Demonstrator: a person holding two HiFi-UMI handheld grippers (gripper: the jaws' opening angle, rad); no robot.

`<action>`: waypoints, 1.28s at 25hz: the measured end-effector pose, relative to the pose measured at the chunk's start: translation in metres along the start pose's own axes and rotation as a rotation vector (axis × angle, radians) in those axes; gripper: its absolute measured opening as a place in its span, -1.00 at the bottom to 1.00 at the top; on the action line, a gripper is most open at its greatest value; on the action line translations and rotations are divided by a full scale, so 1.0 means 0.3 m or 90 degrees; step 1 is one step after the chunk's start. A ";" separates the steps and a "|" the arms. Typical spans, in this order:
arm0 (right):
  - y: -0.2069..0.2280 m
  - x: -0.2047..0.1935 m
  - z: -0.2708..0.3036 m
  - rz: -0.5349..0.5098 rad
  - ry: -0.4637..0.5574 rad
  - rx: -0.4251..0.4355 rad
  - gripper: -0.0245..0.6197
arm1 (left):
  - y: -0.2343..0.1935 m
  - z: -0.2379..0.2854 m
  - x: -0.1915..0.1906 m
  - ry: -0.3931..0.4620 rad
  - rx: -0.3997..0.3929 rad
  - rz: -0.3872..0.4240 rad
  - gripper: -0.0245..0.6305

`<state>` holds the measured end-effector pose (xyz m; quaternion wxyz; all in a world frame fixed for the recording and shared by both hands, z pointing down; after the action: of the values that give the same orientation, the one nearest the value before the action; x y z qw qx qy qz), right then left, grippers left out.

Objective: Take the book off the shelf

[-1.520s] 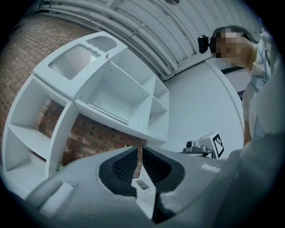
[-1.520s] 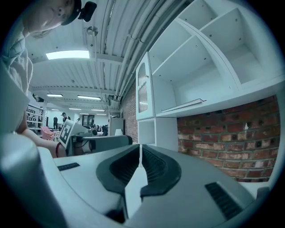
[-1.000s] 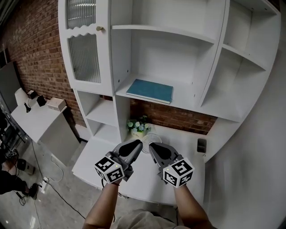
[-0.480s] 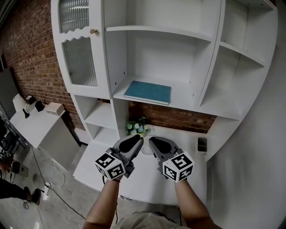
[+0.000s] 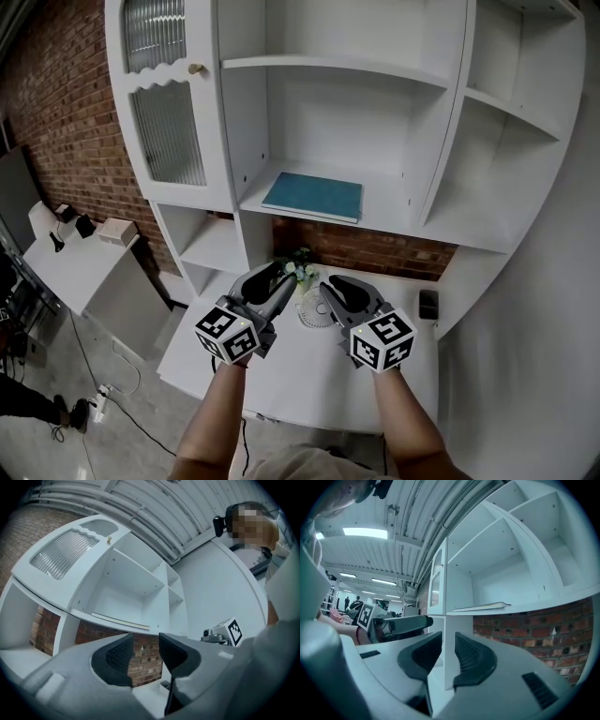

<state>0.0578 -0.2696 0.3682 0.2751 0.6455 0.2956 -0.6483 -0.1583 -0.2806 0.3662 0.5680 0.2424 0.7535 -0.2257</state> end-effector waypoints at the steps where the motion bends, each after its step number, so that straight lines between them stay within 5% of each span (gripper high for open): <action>1: 0.004 0.006 0.005 0.000 0.001 -0.003 -0.65 | -0.009 0.003 0.006 0.001 0.003 0.002 -0.44; 32: 0.166 0.183 0.132 -0.020 0.050 -0.152 -0.20 | -0.243 0.147 0.132 -0.014 0.095 0.067 -0.02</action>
<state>0.0670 -0.3311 0.3118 0.3281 0.6280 0.3915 -0.5872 -0.1801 -0.3605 0.3214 0.5678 0.3205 0.7145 -0.2539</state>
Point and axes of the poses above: the fingertips, and each gripper's own axes: z forward along the fingers, y to its right, x out of its top, the point moved 10 cm from there along -z, backward along the fingers, and after that the axes turned 2 degrees about -x, right-handed, at the moved point
